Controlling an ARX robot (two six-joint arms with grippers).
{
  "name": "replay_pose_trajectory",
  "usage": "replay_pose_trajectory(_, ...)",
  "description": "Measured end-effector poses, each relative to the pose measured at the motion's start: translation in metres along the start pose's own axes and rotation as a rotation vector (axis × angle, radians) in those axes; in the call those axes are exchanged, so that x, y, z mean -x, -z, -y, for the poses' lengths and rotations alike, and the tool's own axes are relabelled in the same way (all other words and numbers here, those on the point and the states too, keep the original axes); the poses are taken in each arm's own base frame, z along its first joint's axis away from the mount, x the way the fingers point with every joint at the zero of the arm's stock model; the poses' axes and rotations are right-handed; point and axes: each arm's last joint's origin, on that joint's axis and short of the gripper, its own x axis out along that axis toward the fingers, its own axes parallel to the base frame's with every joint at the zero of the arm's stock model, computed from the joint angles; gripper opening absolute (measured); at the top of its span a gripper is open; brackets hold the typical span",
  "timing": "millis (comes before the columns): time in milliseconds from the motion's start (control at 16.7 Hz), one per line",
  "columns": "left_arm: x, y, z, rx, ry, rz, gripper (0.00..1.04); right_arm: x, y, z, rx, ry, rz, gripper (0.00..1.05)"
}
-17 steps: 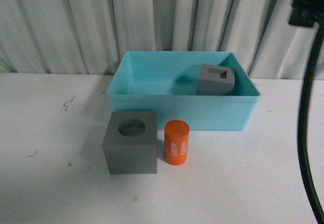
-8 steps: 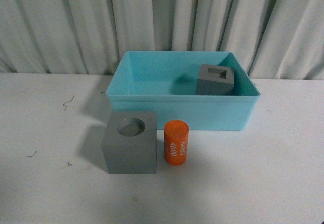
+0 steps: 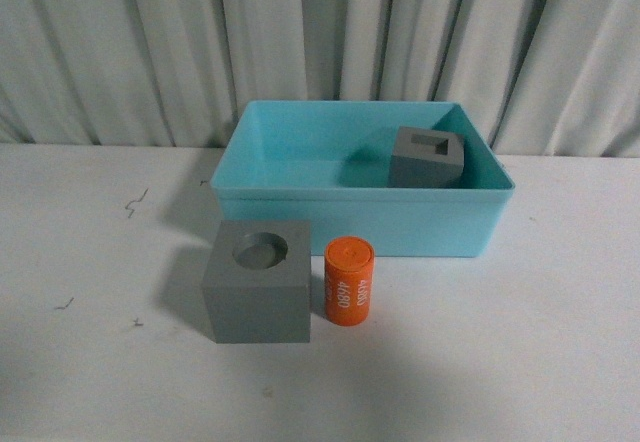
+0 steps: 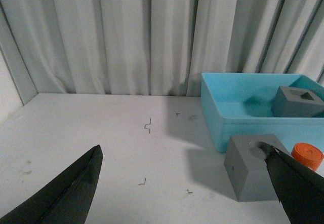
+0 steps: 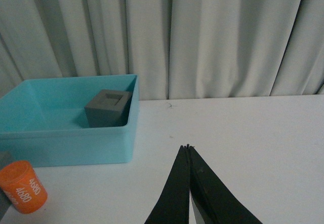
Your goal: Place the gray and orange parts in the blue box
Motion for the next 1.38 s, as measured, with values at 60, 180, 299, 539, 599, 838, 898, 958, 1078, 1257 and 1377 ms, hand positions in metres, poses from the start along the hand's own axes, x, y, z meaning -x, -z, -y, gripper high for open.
replay_pose_trajectory(60, 0.000, 0.000, 0.000, 0.000, 0.000, 0.000, 0.98, 0.005, 0.000, 0.000, 0.000, 0.000, 0.001, 0.02)
replay_pose_trajectory(180, 0.000, 0.000, 0.000, 0.000, 0.000, 0.000, 0.98, 0.015, -0.001, 0.000, 0.000, 0.000, 0.004, 0.02)
replay_pose_trajectory(299, 0.000, 0.000, 0.000, 0.000, 0.000, 0.000, 0.98, 0.019, -0.003, 0.000, 0.000, 0.000, 0.012, 0.02)
replay_pose_trajectory(539, 0.000, 0.000, 0.000, 0.000, 0.000, 0.000, 0.98, 0.029, -0.006, 0.000, 0.000, 0.000, 0.020, 0.02)
replay_pose_trajectory(599, 0.000, 0.000, 0.000, 0.000, 0.000, 0.000, 0.98, 0.030, -0.006, 0.000, 0.000, 0.000, 0.022, 0.02)
replay_pose_trajectory(838, 0.000, 0.000, 0.000, 0.000, 0.000, 0.000, 0.98, 0.037, -0.006, 0.000, 0.000, 0.000, 0.023, 0.02)
replay_pose_trajectory(898, 0.000, 0.000, 0.000, 0.000, 0.000, 0.000, 0.98, 0.038, -0.007, 0.000, 0.000, 0.000, 0.024, 0.02)
replay_pose_trajectory(958, 0.000, 0.000, 0.000, 0.000, 0.000, 0.000, 0.98, 0.040, -0.007, 0.000, 0.000, 0.000, 0.026, 0.02)
replay_pose_trajectory(1078, 0.000, 0.000, 0.000, 0.000, 0.000, 0.000, 0.98, 0.042, -0.006, 0.000, 0.000, 0.000, 0.025, 0.02)
replay_pose_trajectory(1257, 0.000, 0.000, 0.000, 0.000, 0.000, 0.000, 0.98, 0.045, -0.006, 0.000, 0.000, 0.000, 0.025, 0.02)
replay_pose_trajectory(1377, 0.000, 0.000, 0.000, 0.000, 0.000, 0.000, 0.98, 0.047, -0.005, 0.000, 0.000, 0.000, 0.015, 0.02)
